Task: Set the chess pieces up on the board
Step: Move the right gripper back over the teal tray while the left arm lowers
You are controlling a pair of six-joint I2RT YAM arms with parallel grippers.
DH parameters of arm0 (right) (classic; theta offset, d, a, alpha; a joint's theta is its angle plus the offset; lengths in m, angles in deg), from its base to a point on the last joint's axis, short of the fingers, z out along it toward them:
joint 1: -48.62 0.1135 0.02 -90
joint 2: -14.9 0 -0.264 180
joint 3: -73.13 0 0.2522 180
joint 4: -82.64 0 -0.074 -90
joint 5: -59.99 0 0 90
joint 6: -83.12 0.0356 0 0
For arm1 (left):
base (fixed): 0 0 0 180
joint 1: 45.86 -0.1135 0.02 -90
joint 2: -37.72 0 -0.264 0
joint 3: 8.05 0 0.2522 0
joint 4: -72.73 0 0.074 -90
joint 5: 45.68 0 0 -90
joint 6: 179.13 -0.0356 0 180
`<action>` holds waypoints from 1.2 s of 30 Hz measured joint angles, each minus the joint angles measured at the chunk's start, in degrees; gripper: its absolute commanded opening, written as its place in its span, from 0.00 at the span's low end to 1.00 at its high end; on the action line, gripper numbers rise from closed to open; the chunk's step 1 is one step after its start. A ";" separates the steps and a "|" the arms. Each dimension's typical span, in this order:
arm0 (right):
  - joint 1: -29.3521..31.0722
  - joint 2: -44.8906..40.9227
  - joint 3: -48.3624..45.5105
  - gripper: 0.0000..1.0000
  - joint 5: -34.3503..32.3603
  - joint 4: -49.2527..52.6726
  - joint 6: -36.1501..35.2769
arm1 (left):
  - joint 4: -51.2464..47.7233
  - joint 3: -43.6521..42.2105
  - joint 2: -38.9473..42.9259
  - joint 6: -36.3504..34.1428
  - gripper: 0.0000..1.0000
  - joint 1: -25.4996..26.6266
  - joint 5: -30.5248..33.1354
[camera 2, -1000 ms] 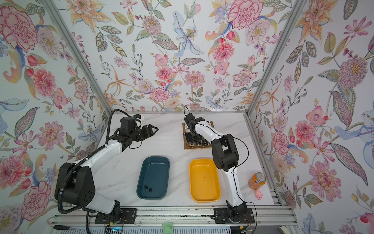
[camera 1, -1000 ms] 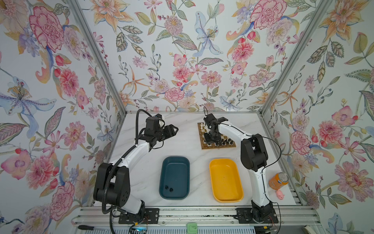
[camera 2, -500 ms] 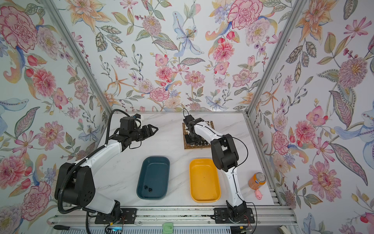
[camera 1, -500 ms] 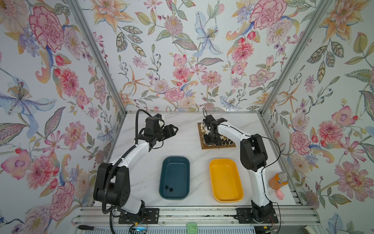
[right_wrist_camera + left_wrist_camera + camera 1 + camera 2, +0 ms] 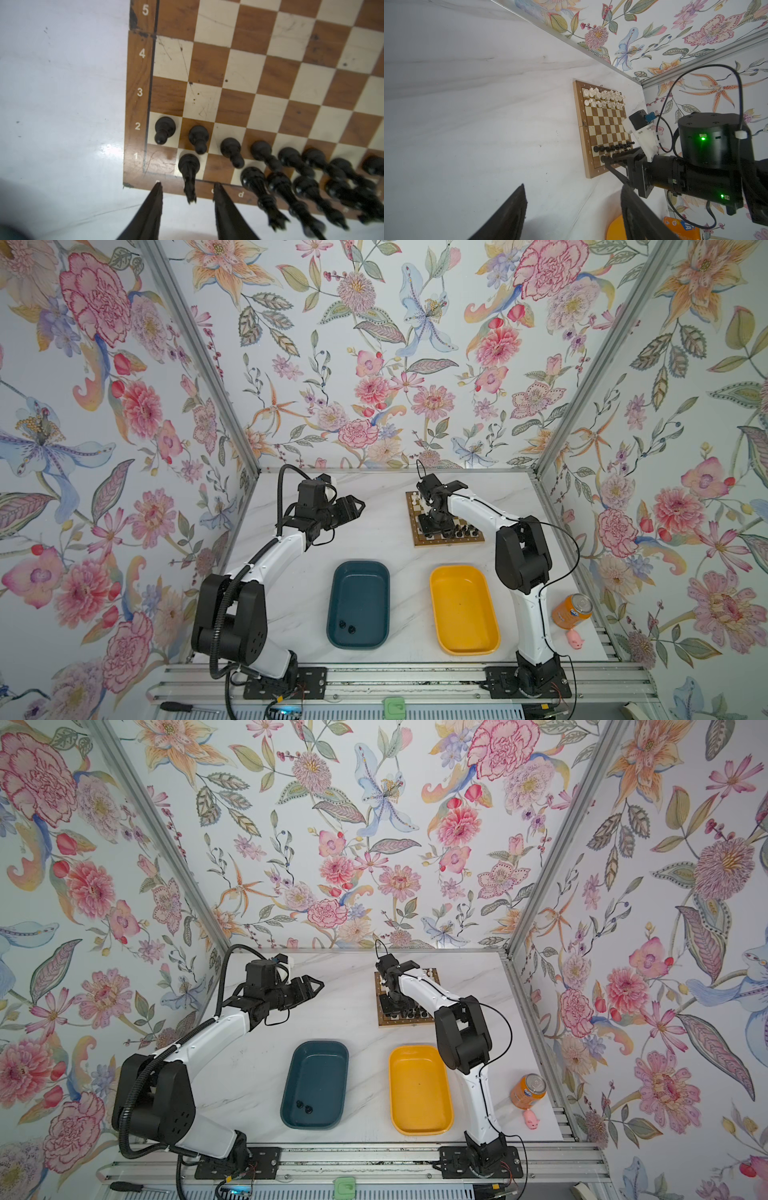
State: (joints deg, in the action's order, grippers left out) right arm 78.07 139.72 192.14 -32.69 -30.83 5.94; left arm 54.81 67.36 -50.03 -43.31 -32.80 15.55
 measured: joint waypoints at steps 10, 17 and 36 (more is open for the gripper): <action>0.57 -8.92 0.00 0.44 -0.59 1.05 0.26 | -0.28 -4.26 5.01 -0.28 0.74 -1.36 0.26; 10.34 -16.35 -3.06 0.41 1.77 1.22 2.97 | -3.96 -16.33 17.05 -0.85 0.73 -3.76 0.81; 44.37 -20.98 -22.69 0.43 2.14 -10.34 16.87 | -9.94 -35.52 38.16 0.44 0.73 -5.79 0.83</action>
State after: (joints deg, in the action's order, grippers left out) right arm 122.44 118.73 169.45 -30.55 -41.16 22.81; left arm 44.86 31.84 -11.87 -42.87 -38.59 16.38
